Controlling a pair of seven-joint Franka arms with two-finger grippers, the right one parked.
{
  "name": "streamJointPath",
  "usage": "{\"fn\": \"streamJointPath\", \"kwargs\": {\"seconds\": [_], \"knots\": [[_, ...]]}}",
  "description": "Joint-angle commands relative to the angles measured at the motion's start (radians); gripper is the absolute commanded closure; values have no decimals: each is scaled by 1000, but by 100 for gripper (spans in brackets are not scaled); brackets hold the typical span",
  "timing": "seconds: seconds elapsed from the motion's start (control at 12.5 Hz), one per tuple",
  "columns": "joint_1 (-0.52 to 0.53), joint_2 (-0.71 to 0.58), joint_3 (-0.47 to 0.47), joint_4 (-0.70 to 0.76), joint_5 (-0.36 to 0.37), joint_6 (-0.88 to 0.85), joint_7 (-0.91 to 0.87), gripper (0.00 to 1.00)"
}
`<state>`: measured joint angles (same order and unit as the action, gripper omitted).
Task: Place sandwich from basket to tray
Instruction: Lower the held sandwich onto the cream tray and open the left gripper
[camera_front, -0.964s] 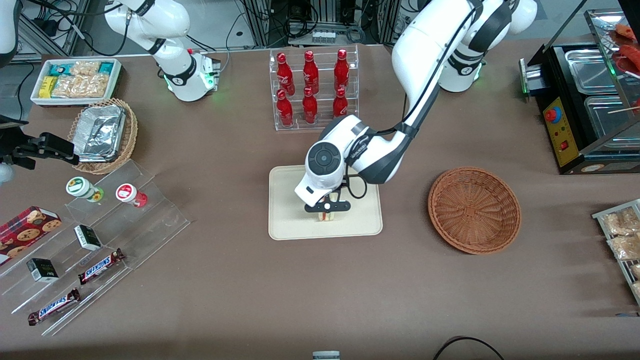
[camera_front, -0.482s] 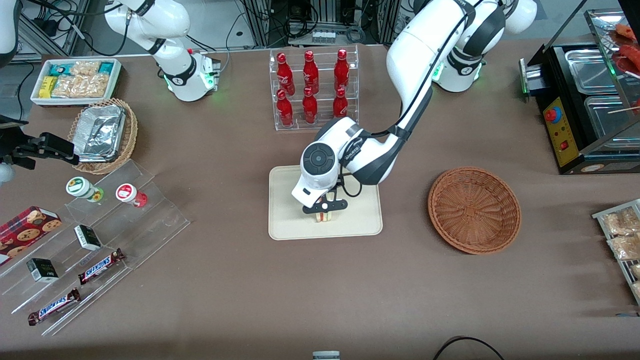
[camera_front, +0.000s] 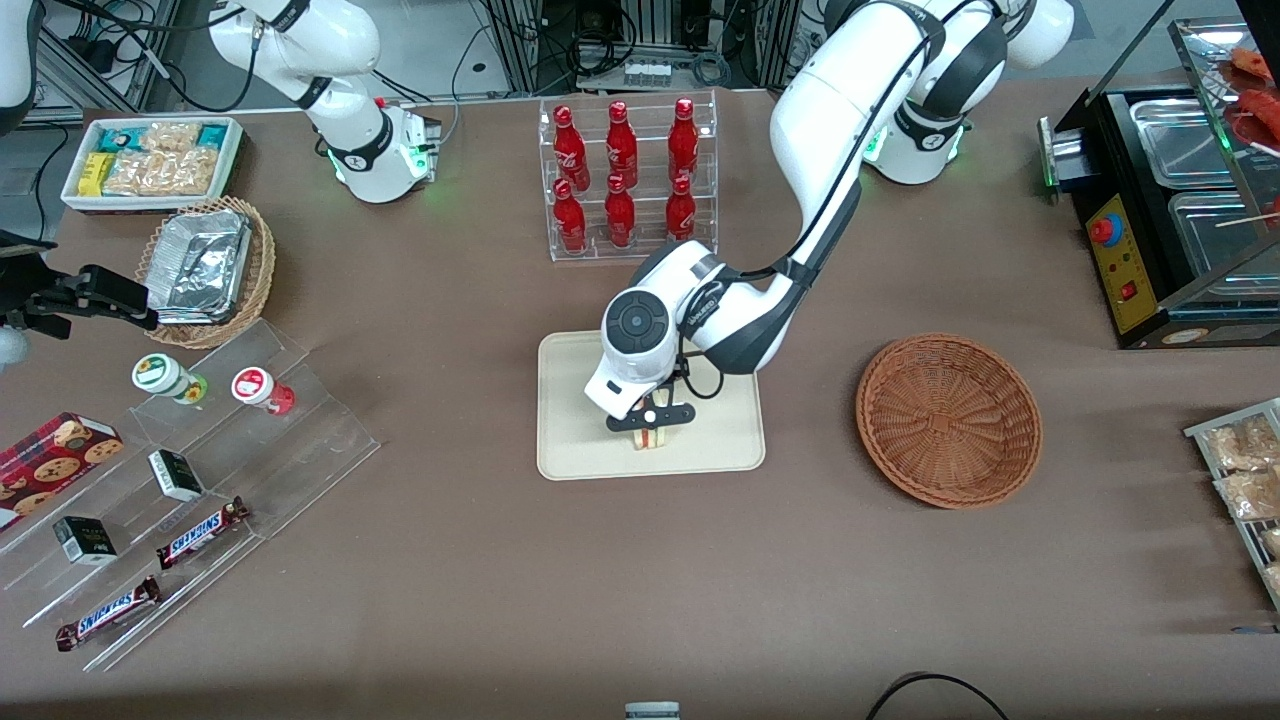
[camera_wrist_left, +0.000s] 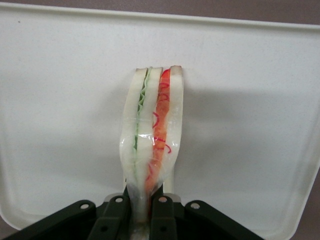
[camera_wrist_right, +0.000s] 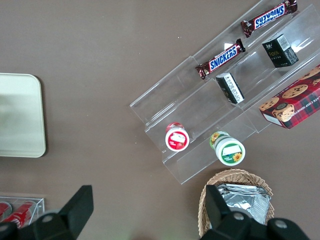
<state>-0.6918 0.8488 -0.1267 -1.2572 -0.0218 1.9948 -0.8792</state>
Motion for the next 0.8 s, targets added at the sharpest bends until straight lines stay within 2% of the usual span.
{"fn": "streamJointPath", "kwargs": {"seconds": [0.0,0.08,0.48,0.72], "knots": [[-20,-2,13,-8,16,22,-24,41],[-20,-4,13,-8,16,22,-18,0],[-9,-46,15,-4,13,3,-12,0],[-5,-97,18,1,13,-76,-7,0]]}}
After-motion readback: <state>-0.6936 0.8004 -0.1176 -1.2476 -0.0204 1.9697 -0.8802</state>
